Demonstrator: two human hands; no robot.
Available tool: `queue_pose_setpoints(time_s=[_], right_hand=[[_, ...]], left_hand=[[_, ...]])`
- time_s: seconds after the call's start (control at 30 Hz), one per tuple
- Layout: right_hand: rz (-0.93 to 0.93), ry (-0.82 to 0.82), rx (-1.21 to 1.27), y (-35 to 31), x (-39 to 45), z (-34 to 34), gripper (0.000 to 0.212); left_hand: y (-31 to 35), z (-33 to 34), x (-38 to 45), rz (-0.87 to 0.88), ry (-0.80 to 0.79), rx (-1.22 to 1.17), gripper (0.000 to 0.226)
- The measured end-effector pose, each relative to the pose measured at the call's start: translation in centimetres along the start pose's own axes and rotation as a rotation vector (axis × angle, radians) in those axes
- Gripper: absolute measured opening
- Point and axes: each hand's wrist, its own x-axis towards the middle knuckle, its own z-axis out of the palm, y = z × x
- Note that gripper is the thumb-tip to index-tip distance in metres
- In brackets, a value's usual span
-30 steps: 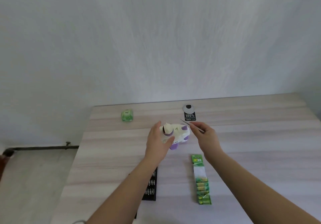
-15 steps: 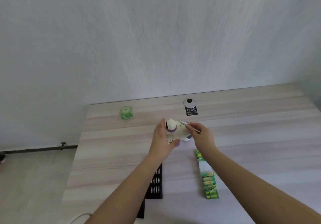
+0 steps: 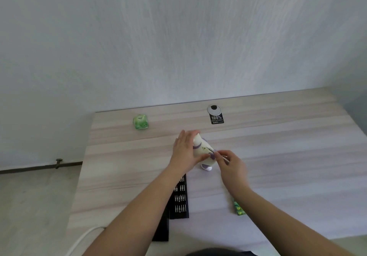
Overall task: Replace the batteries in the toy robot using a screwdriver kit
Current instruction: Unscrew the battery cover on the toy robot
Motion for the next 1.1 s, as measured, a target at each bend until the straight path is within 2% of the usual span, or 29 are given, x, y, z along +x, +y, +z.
queue_pose_setpoints(time_s=[0.1, 0.37, 0.57, 0.97, 1.1], right_hand=[[-0.018, -0.010, -0.049, -0.2, -0.4, -0.1, 0.008], [-0.046, -0.023, -0.136, -1.5, 0.0, 0.0, 0.012], [-0.080, -0.044, -0.220, -1.8, 0.1, 0.3, 0.014], [-0.088, -0.062, -0.267, -1.8, 0.7, 0.5, 0.012], [-0.119, -0.101, -0.440, -2.8, 1.7, 0.3, 0.014]], left_hand=[[-0.4, 0.1, 0.0, -0.029, -0.058, -0.006, 0.085], [-1.0, 0.1, -0.4, -0.021, -0.018, -0.032, 0.076], [-0.7, -0.2, -0.7, -0.055, -0.052, -0.078, 0.077], [0.0, -0.5, -0.8, -0.048, -0.022, -0.091, 0.079], [-0.2, -0.3, -0.7, -0.081, -0.043, -0.088, 0.079]])
